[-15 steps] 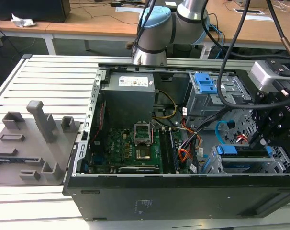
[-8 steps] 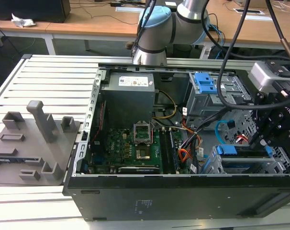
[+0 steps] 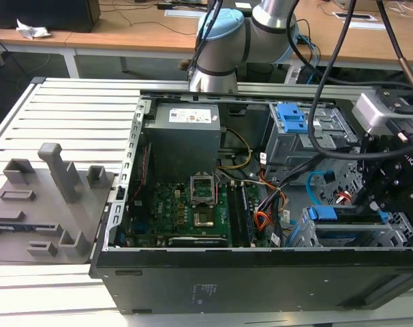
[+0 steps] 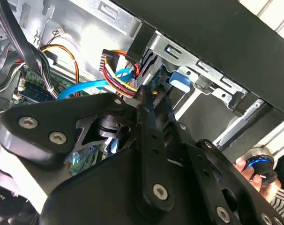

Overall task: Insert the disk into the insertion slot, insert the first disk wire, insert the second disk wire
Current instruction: 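Insert the first disk wire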

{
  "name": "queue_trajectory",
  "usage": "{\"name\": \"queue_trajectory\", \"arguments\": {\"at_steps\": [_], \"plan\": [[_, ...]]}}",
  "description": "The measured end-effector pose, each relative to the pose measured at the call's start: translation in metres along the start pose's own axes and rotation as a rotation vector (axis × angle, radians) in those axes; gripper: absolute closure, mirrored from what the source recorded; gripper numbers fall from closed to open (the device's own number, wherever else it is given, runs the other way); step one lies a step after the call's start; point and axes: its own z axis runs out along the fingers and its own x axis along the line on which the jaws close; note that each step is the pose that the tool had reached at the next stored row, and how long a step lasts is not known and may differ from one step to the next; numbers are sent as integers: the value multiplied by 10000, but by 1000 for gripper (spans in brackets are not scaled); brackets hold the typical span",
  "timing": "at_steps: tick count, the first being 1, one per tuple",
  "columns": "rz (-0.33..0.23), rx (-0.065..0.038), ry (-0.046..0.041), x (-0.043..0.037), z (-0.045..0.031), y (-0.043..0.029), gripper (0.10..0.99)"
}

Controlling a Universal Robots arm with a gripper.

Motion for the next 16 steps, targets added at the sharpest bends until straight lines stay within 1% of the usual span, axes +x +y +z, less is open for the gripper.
{"name": "queue_trajectory", "arguments": {"at_steps": [1,7,8,9,10,14,16], "plan": [[0,0,1,1,-4,0,847],[1,0,0,6,-335,12,847],[1,0,0,3,-359,13,847],[1,0,0,1,-398,15,863],[0,0,1,2,-436,16,980],[0,0,2,2,-447,23,980],[0,0,2,2,-445,67,980]]}}
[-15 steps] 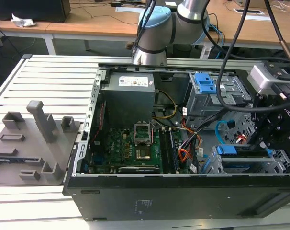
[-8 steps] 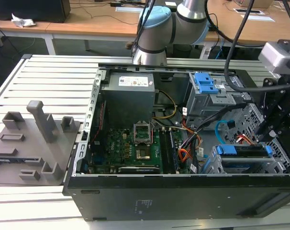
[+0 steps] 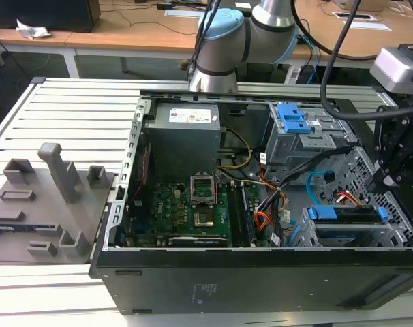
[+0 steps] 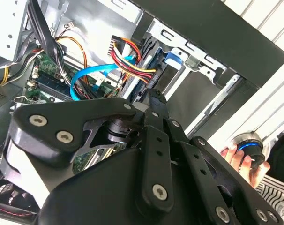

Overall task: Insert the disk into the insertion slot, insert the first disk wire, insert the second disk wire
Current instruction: 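Insert the first disk wire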

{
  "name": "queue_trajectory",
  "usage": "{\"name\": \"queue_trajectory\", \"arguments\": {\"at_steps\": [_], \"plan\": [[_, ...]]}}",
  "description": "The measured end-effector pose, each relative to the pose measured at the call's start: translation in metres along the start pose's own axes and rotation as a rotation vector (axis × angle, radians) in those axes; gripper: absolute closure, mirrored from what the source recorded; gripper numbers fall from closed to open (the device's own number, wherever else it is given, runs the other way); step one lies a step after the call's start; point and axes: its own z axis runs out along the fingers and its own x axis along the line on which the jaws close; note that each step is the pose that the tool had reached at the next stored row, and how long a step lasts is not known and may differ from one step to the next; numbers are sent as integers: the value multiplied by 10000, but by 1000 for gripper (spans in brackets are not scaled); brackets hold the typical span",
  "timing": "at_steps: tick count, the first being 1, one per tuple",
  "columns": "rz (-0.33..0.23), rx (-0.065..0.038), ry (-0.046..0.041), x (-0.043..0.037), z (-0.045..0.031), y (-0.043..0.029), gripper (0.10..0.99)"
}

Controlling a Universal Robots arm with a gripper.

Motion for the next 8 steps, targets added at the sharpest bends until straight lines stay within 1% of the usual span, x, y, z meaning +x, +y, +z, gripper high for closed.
{"name": "queue_trajectory", "arguments": {"at_steps": [4,6,7,8], "plan": [[0,-1,0,1,3,75,980],[0,0,-1,3,7,145,980],[1,0,-2,4,10,195,980],[1,0,-1,5,10,213,980]]}}
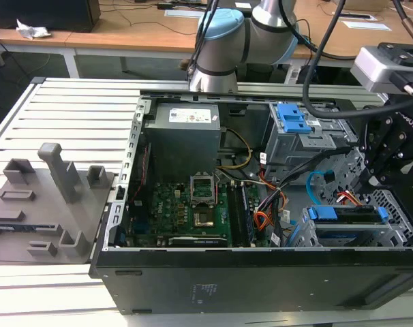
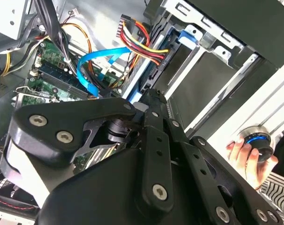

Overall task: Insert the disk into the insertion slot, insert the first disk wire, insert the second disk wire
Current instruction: 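Insert the first disk wire, then insert the second disk wire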

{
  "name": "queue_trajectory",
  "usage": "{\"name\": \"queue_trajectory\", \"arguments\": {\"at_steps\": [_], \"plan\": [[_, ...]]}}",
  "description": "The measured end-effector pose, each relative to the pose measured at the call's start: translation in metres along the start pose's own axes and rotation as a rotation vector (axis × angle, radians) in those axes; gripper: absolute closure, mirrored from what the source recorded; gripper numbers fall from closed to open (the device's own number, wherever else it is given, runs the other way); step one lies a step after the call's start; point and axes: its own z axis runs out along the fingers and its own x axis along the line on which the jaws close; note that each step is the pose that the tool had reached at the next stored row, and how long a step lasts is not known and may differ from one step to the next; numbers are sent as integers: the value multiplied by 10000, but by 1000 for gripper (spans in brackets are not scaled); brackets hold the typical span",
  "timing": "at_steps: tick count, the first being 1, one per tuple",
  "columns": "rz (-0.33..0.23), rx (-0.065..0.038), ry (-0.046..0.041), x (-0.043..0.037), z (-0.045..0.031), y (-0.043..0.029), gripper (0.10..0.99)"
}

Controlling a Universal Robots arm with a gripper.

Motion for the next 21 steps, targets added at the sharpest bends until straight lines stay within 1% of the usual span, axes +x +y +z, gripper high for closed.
{"name": "queue_trajectory", "arguments": {"at_steps": [15,17,18,21], "plan": [[-1,0,0,0,0,8,973],[-1,0,0,0,0,8,851],[0,0,1,0,0,10,725],[-1,0,-1,-8,0,10,725]]}}
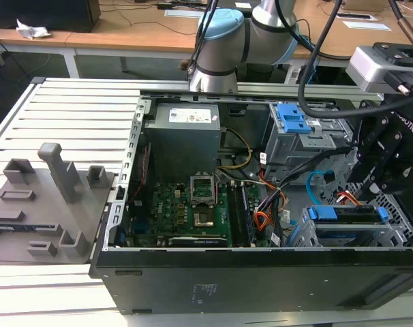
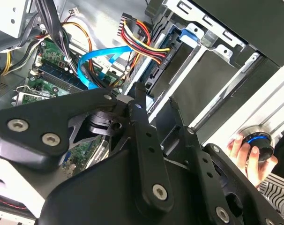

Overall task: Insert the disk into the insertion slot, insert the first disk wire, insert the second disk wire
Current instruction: 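Insert the second disk wire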

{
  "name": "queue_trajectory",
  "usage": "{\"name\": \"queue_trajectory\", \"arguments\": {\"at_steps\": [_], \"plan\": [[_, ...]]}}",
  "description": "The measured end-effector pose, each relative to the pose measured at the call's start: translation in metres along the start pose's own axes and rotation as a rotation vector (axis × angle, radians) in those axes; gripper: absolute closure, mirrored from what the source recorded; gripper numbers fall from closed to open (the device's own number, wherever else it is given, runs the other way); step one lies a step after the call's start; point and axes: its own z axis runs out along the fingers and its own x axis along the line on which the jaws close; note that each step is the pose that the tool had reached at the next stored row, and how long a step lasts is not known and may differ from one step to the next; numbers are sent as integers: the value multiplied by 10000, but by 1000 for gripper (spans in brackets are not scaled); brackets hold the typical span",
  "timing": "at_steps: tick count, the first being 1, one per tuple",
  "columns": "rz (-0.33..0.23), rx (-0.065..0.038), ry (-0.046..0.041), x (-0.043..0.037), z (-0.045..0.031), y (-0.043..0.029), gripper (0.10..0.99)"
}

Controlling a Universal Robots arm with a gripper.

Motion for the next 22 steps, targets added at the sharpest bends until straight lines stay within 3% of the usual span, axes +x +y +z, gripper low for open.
{"name": "queue_trajectory", "arguments": {"at_steps": [7,22], "plan": [[0,0,0,-63,-1,1,725],[-52,1,3,-400,-10,-4,725]]}}
